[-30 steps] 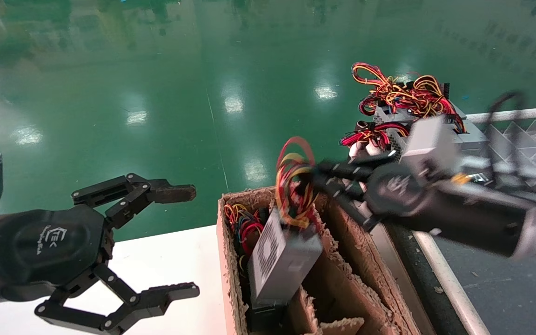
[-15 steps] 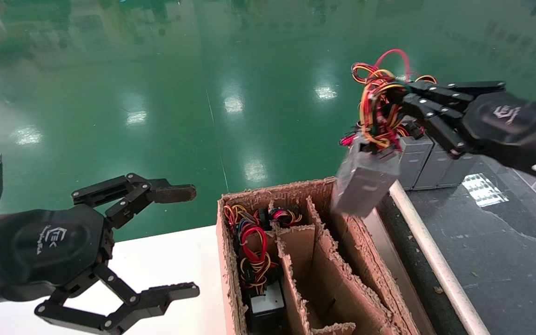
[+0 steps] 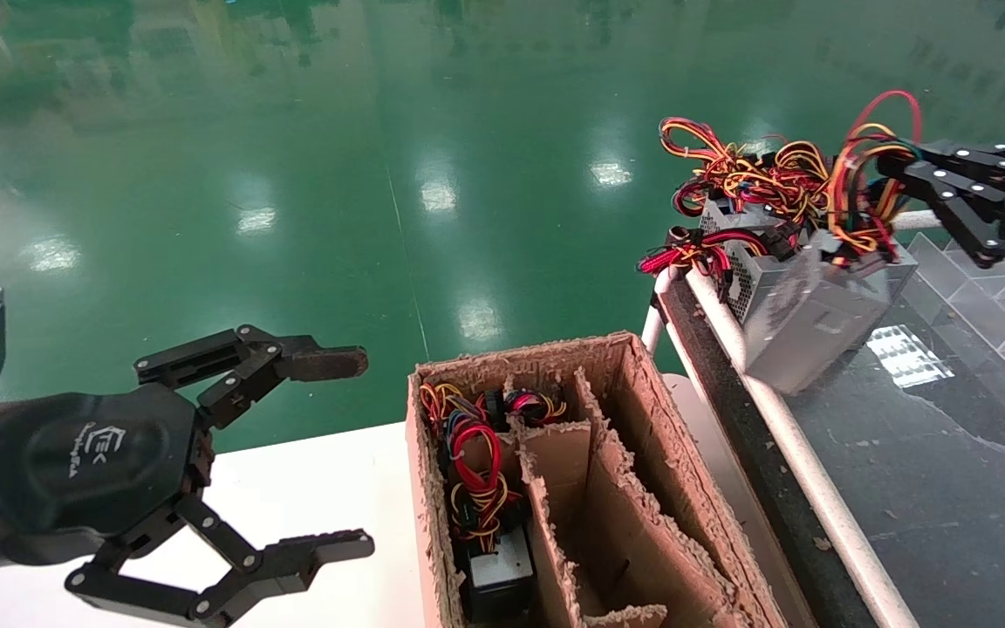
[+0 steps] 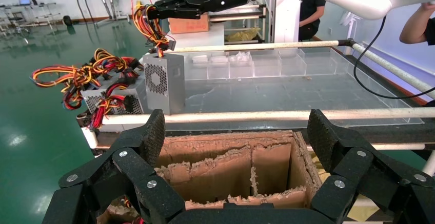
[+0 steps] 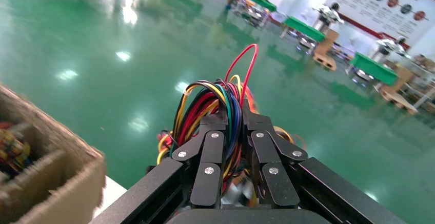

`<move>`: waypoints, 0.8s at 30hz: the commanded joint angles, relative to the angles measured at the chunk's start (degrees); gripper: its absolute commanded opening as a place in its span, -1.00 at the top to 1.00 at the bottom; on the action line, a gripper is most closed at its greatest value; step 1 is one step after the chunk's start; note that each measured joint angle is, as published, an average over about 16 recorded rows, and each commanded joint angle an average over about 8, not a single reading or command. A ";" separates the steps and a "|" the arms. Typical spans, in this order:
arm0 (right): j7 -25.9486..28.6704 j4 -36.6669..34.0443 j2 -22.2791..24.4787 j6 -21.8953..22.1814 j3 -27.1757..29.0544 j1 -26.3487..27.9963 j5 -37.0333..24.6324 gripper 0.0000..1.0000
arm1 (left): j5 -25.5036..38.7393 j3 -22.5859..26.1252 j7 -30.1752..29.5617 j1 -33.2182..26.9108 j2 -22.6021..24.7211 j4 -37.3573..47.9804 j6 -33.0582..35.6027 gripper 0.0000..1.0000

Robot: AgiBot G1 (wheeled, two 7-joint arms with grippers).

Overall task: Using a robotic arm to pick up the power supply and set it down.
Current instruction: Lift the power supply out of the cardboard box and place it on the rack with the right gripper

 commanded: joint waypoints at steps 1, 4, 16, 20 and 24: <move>-1.32 -2.09 0.26 -0.22 0.04 0.54 -0.48 1.00 | 0.00 0.00 0.00 0.00 0.00 0.00 0.00 -1.00; -3.19 -5.36 0.12 -0.31 -0.37 1.40 -1.62 1.00 | 0.00 0.00 0.00 0.00 0.00 0.00 0.00 -1.00; -8.97 -16.10 -3.00 -2.99 -3.01 6.25 -5.29 1.00 | 0.00 0.01 0.00 0.00 0.00 0.00 0.00 -1.00; -10.90 -17.98 -3.77 -5.06 -3.37 7.66 -5.36 1.00 | 0.00 0.01 0.00 0.00 0.00 0.00 0.00 -1.00; -12.83 -19.26 -4.41 -6.77 -3.43 8.53 -5.10 1.00 | -0.01 0.01 0.00 0.00 0.00 0.00 0.00 -1.00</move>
